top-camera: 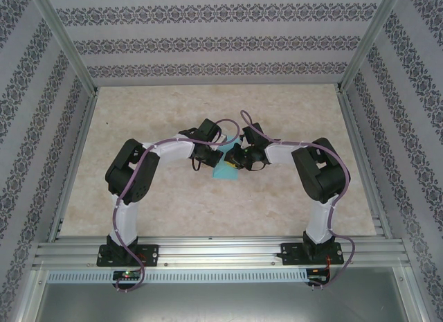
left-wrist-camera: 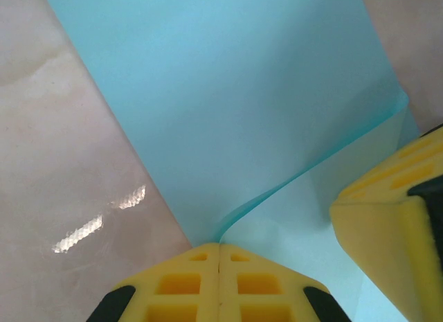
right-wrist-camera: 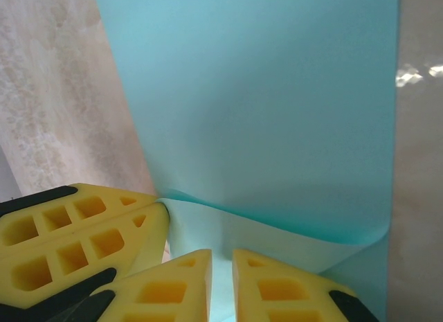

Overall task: Fold a paper plane with a square sheet of paper (fold left side to right side)
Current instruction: Fold the triangle a second time at the center of the table.

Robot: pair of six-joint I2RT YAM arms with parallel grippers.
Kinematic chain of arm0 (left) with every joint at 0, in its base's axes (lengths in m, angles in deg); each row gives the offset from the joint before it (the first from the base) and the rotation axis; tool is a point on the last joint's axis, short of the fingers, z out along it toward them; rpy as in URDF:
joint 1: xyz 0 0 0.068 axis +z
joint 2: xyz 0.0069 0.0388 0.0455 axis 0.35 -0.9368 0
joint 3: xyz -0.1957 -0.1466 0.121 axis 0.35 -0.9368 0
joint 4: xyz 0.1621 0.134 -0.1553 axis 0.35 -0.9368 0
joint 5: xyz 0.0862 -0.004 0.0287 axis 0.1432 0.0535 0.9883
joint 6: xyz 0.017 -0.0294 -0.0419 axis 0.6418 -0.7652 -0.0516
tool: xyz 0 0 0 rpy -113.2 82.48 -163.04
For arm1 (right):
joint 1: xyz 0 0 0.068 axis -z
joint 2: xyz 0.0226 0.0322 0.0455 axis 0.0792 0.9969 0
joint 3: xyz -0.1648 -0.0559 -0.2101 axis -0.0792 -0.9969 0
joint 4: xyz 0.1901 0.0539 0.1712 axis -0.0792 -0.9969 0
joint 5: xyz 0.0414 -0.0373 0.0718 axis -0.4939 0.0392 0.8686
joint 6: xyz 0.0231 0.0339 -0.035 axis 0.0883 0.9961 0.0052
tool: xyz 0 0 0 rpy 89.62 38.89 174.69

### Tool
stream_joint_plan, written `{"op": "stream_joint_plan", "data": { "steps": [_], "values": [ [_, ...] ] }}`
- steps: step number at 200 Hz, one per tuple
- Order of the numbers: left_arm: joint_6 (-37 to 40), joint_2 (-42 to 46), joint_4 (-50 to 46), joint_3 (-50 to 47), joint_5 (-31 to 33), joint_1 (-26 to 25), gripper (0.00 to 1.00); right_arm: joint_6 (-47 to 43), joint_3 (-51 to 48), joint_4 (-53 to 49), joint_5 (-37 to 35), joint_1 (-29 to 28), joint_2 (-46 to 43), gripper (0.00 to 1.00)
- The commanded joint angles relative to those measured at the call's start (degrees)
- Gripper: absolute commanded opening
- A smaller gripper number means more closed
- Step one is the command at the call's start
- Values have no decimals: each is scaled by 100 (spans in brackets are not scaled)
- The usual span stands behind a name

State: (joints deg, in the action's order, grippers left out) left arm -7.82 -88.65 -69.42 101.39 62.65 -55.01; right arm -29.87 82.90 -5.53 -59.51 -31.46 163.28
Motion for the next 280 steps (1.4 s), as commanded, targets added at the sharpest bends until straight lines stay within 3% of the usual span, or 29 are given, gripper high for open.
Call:
{"op": "stream_joint_plan", "data": {
  "steps": [1, 108, 180, 280],
  "values": [
    [-66, 23, 42, 11, 272, 41, 0, -93, 88, 49, -36, -59, 65, 18],
    [-54, 92, 76, -53, 297, 48, 0, -223, -66, -17, -131, -46, -398, 27],
    [-66, 71, 112, -53, 291, 50, 0, -160, -843, -44, -214, -195, -772, 23],
    [-53, 184, 68, -80, 420, 51, 0, -322, -769, -595, -483, -253, -474, 19]
  ]
}}
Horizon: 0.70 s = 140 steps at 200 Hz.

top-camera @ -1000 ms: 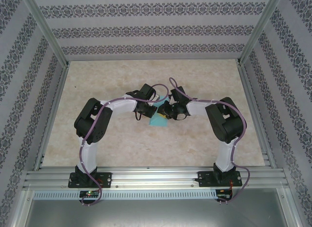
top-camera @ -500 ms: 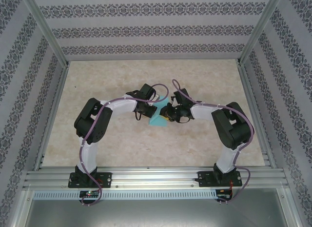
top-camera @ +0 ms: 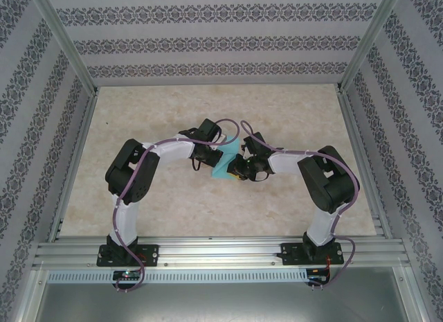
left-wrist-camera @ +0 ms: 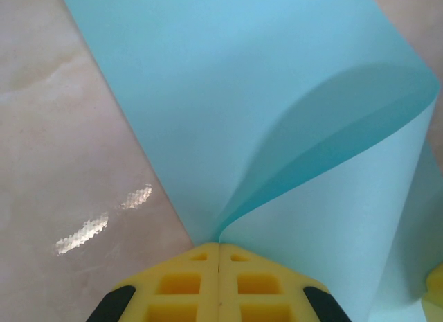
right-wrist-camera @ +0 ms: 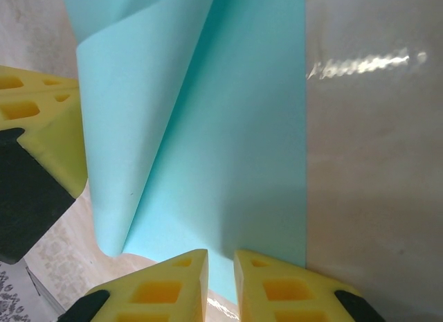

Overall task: Fold a paper plane with a square sheet of paper (fold left side to right side)
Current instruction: Fold the triangle a second time at the center of the table.

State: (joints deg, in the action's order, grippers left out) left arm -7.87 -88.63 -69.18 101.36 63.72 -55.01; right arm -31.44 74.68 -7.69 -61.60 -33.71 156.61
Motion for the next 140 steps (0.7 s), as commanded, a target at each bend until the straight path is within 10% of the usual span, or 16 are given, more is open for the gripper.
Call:
{"op": "stream_joint_plan", "data": {
  "steps": [1, 140],
  "values": [
    [-46, 183, 44, -82, 313, 47, 0, -164, 55, -381, -269, -28, 193, 19],
    [-97, 122, 154, -39, 130, 50, 0, -234, 35, -240, -183, -38, 88, 20]
  ]
}}
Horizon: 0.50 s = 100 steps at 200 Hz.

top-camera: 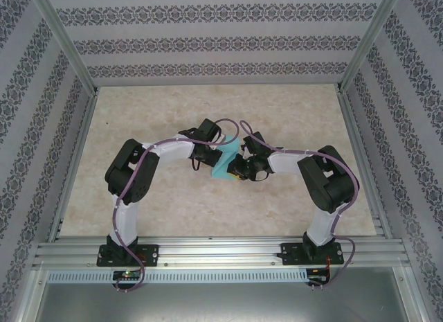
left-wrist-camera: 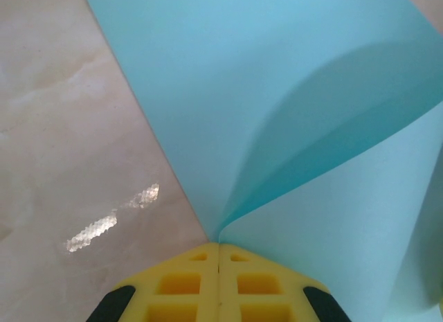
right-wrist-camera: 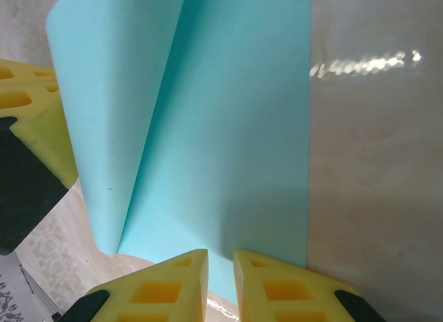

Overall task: Fold a paper plane with a square sheet of paper (fold left side to right side)
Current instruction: Fold the triangle a second time at the center of the table.

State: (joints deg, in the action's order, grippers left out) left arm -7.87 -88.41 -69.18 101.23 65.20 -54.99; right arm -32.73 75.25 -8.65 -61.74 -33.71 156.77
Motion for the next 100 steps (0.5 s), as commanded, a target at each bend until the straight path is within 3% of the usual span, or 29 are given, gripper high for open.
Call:
{"op": "stream_joint_plan", "data": {
  "steps": [1, 51, 100],
  "values": [
    [-97, 100, 156, -32, -19, 44, 0, -105, -20, -127, -167, -37, 64, 20],
    [-111, 99, 174, -40, -64, 46, 0, 119, 19, 473, 209, 169, -487, 20],
    [-123, 100, 167, -40, -90, 45, 0, 408, 585, 746, 275, 213, -61, 19]
  ]
}}
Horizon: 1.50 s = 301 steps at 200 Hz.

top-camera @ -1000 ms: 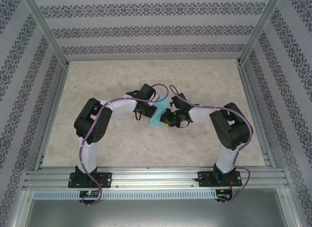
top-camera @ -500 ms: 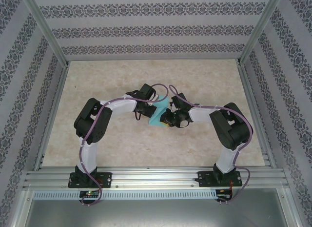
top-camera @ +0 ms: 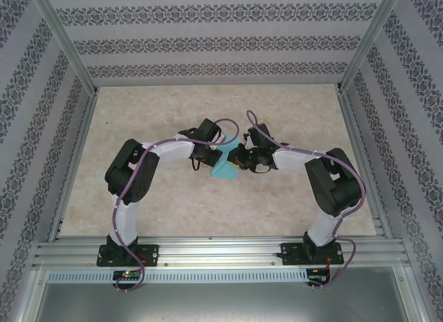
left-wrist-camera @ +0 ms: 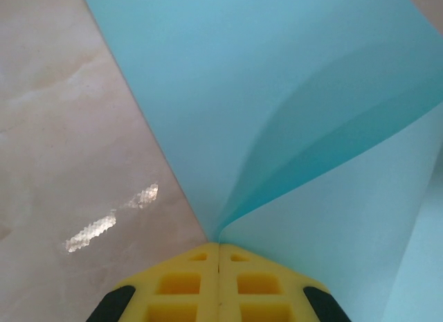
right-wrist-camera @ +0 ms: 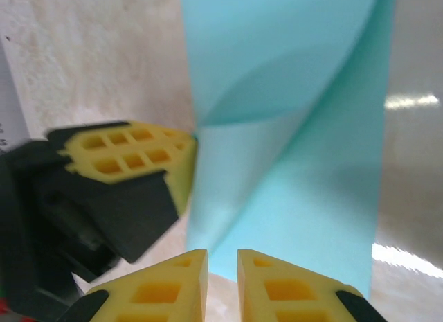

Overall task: Fold a paper plane with a square sheet of paper (fold left side to right side)
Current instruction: Fold the triangle a second time at the center of the table.

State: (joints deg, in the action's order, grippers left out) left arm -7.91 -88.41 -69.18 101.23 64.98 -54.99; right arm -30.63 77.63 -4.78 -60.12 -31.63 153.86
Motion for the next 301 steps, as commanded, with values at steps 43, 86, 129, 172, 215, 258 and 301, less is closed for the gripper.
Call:
{"op": "stream_joint_plan", "data": {
  "steps": [43, 86, 129, 172, 215, 258, 301],
  "values": [
    [-119, 117, 168, -55, -69, 46, 0, 273, 617, 477, 201, -42, 593, 19],
    [-136, 102, 175, -39, -77, 41, 0, 299, 645, 544, 175, -60, 870, 19],
    [-136, 82, 176, -33, -110, 46, 0, 278, 571, 523, 87, -40, 924, 19],
    [-171, 65, 220, -29, -154, 46, 0, 189, 448, 352, -34, -18, 954, 19],
    [-172, 56, 211, 7, -164, 49, 0, 142, 435, 258, -84, -15, 1002, 19],
    [-180, 56, 212, 6, -173, 49, 0, 99, 369, 197, -154, -1, 1026, 19],
    [-206, 21, 229, 46, -211, 48, 0, 83, 316, 127, -194, 2, 1032, 19]
  ]
}}
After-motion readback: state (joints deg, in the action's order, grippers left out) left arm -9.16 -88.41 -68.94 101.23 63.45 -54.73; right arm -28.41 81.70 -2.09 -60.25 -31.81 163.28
